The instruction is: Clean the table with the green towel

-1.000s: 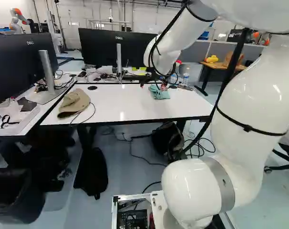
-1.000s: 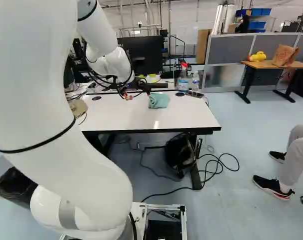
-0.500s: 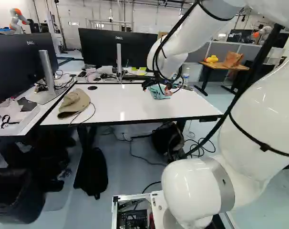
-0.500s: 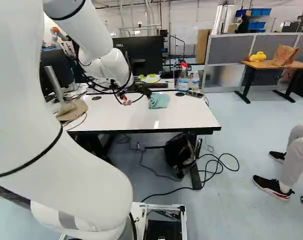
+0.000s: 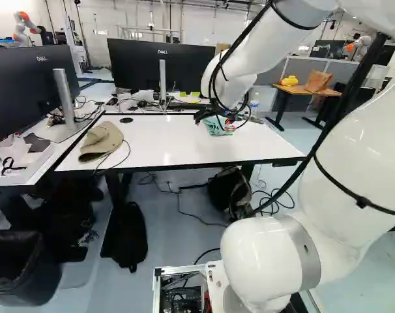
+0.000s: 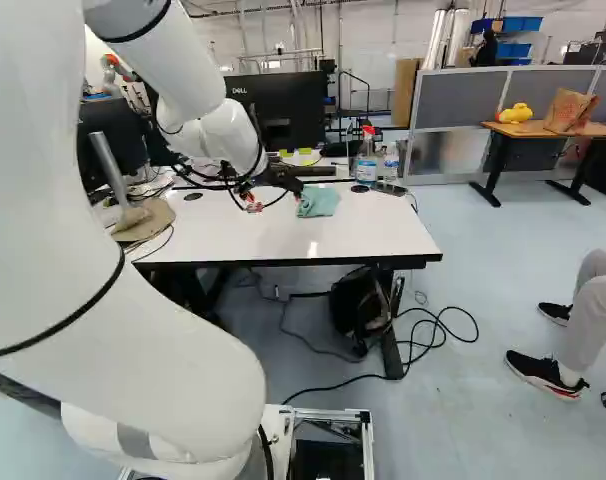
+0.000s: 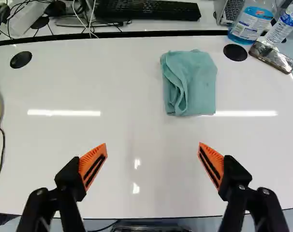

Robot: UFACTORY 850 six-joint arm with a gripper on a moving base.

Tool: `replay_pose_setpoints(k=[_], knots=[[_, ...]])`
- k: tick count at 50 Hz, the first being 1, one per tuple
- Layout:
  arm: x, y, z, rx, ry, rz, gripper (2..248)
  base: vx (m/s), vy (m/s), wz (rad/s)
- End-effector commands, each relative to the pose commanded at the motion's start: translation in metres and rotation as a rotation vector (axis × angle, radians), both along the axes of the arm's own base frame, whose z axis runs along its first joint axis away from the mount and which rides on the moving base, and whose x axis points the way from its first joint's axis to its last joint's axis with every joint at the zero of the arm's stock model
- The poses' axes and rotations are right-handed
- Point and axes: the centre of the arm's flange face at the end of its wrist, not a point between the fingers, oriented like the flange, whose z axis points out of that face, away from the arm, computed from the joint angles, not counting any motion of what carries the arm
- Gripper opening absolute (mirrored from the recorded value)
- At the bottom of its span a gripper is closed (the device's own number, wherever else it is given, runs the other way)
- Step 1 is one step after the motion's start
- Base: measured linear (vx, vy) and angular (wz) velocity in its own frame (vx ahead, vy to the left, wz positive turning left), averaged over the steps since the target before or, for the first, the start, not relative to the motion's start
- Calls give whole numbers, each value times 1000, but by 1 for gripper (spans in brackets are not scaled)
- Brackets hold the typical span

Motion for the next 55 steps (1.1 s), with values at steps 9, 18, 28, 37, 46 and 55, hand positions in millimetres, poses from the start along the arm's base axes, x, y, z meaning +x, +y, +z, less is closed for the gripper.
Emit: replay_pose_setpoints(k=[9, 18, 28, 37, 46, 55], knots=[[-4, 0, -5, 0, -15, -1, 247, 0, 0, 0], [-9, -1, -12, 1, -36, -1, 247, 0, 0, 0], [-16, -1, -21, 1, -64, -2, 247, 0, 0, 0], [-24, -2, -30, 2, -95, -3, 247, 0, 0, 0], [-34, -2, -41, 2, -130, -4, 247, 0, 0, 0], [-45, -3, -53, 2, -170, -6, 247, 0, 0, 0]])
